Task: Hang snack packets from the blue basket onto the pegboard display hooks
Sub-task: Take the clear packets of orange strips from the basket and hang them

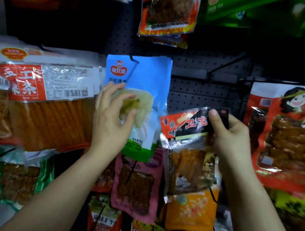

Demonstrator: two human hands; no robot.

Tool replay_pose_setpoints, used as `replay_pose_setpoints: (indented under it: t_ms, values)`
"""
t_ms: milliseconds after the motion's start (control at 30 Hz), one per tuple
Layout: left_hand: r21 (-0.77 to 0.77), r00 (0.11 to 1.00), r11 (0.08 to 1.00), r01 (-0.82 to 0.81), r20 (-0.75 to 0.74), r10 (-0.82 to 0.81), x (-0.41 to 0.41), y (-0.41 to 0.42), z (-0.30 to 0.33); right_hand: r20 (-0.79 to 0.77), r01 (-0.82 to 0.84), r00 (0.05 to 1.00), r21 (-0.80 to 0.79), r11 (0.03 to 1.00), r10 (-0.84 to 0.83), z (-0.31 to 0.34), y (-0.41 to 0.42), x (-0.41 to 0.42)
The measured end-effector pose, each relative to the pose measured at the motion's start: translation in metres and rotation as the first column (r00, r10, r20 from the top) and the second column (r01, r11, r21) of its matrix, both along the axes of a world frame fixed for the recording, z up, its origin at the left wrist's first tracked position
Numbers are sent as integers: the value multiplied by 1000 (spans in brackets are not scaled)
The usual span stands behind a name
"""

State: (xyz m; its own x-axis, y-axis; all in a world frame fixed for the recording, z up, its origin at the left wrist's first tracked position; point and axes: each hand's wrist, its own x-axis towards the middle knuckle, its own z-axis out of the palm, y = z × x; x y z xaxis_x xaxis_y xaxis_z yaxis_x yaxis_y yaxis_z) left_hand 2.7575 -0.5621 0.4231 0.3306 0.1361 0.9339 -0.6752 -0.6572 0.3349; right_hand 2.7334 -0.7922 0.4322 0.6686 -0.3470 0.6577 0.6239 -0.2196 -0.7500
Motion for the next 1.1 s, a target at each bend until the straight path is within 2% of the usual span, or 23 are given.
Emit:
replay_pose_setpoints:
  t_ms: [67, 167, 233, 333, 400, 500, 567, 667, 833, 1100]
  values:
    - [94, 995, 991, 96, 21, -98, -9, -15, 4, 35, 55, 998, 15, 998, -56, 5, -10, -17]
    - [171, 966, 951, 256, -23, -256, -21, -40, 10, 51, 30, 998, 79, 996, -34, 14, -18, -38]
    - [105, 912, 907, 407, -94, -398, -29, -56, 13, 66, 44, 997, 72, 996, -49, 19, -23, -47]
    - [-54, 730, 748, 662, -181, -659, -41, -76, 21, 100, 86, 991, 80, 993, -94, 26, -30, -55]
    - [-96, 651, 673, 733, -186, -736, -44, -89, 27, 102, 119, 987, 83, 989, -128, 30, -34, -56]
    - [-173, 593, 611, 772, -149, -792, -45, -107, 40, 122, 126, 983, 83, 988, -136, 35, -37, -54]
    - [-205, 603, 620, 757, -144, -785, -40, -115, 49, 140, 109, 984, 48, 993, -114, 37, -38, -51]
    - [-198, 684, 691, 695, -114, -721, -30, -121, 57, 155, 68, 986, -2, 998, -66, 42, -40, -45]
    - [-182, 725, 718, 672, -33, -688, -26, -123, 74, 269, 79, 961, -57, 995, -61, 58, -49, -42]
    - [-96, 709, 703, 705, 87, -700, -31, -141, 118, 411, 185, 899, -47, 982, -150, 99, -67, -42]
